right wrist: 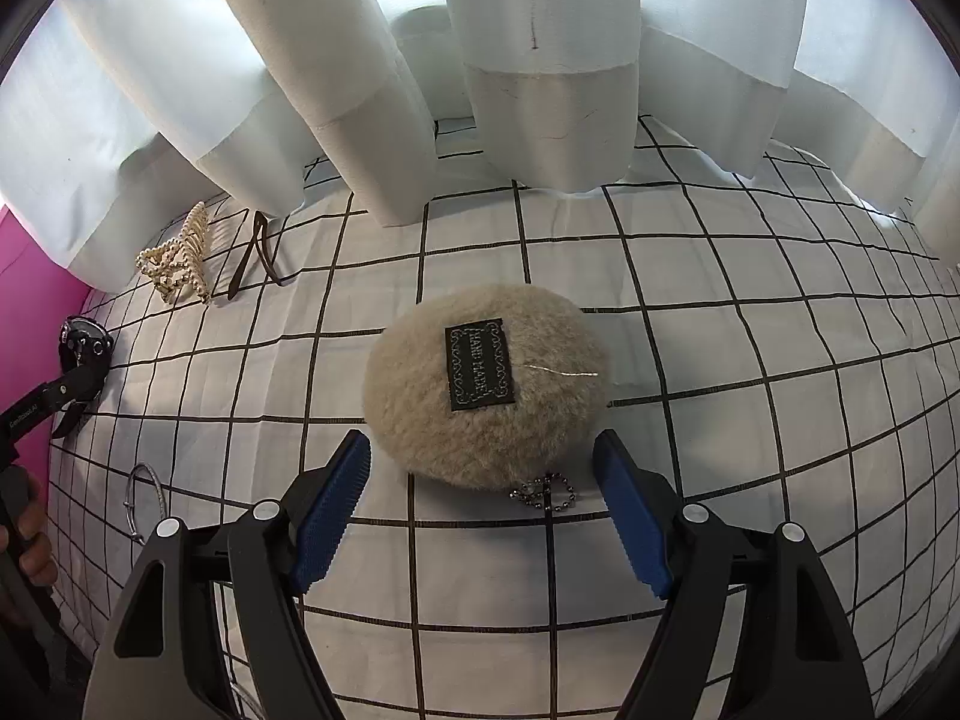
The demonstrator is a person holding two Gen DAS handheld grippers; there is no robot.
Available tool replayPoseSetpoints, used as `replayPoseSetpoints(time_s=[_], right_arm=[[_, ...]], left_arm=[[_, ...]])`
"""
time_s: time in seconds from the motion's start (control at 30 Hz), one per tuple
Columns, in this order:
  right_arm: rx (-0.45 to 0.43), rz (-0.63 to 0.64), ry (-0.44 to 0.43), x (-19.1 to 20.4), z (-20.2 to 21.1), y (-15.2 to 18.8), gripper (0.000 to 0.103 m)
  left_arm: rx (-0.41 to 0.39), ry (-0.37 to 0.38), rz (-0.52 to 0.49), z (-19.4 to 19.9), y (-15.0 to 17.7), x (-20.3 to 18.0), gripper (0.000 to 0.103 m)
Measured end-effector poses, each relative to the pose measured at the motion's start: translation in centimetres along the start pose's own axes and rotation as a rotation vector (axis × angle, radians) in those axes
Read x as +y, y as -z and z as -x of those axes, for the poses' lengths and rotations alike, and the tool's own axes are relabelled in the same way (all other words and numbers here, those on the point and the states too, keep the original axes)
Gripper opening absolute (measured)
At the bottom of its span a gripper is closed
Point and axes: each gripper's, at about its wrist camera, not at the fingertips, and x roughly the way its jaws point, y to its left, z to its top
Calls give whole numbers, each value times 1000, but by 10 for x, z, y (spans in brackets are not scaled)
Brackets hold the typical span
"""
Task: Organize jewelry
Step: 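Grasp the black watch with the left gripper while the right grasps the beige pom-pom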
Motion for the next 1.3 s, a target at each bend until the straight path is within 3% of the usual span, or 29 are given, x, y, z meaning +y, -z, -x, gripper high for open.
replayPoseSetpoints(time_s=[0.5, 0.93, 1.3], right_arm=[[-12, 42, 64, 15, -13, -9, 76], [-56, 68, 113, 36, -33, -29, 86], [-111, 63, 114, 28, -47, -50, 92]], left_arm=[[17, -24, -35, -28, -12, -5, 97], [-21, -8, -27, -48, -33, -3, 98], [-63, -10, -28, -50, -40, -12, 97]])
